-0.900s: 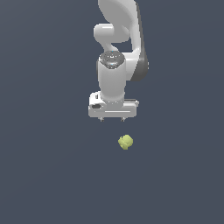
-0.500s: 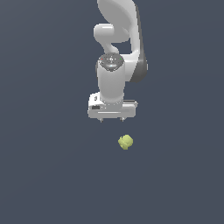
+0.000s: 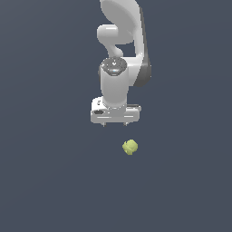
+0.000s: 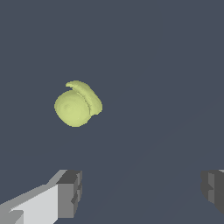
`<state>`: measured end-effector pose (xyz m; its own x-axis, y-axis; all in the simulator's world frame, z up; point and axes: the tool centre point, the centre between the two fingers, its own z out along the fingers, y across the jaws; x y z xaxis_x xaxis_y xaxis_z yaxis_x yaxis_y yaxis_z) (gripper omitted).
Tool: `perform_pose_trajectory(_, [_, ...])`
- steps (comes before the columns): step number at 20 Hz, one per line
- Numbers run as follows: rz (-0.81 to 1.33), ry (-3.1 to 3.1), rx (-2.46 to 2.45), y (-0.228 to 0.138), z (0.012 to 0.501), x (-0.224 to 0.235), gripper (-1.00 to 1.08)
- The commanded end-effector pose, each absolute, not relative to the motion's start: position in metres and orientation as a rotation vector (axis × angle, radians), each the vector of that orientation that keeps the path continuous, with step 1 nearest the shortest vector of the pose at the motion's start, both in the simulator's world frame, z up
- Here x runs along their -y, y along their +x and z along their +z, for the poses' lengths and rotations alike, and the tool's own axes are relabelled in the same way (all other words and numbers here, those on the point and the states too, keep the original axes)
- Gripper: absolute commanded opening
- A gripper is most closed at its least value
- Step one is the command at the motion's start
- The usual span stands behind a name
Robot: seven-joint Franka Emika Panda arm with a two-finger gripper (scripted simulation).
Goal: Pick up the object and move it to a goal position.
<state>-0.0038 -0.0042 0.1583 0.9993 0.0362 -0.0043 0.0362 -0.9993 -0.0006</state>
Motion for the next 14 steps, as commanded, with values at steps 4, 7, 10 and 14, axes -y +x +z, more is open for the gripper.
perform_pose_trajectory(4, [0.008,-3.141,0.143,0.001,0.153,-0.002,1.0])
perform_pose_trajectory(7, [0.008,-3.138,0.229,0.007,0.148,-0.008,1.0])
perform_pose_trajectory(10, [0.009,-3.13,0.341,0.013,0.141,-0.015,1.0])
perform_pose_trajectory(14, [0.01,-3.105,0.529,0.024,0.129,-0.029,1.0])
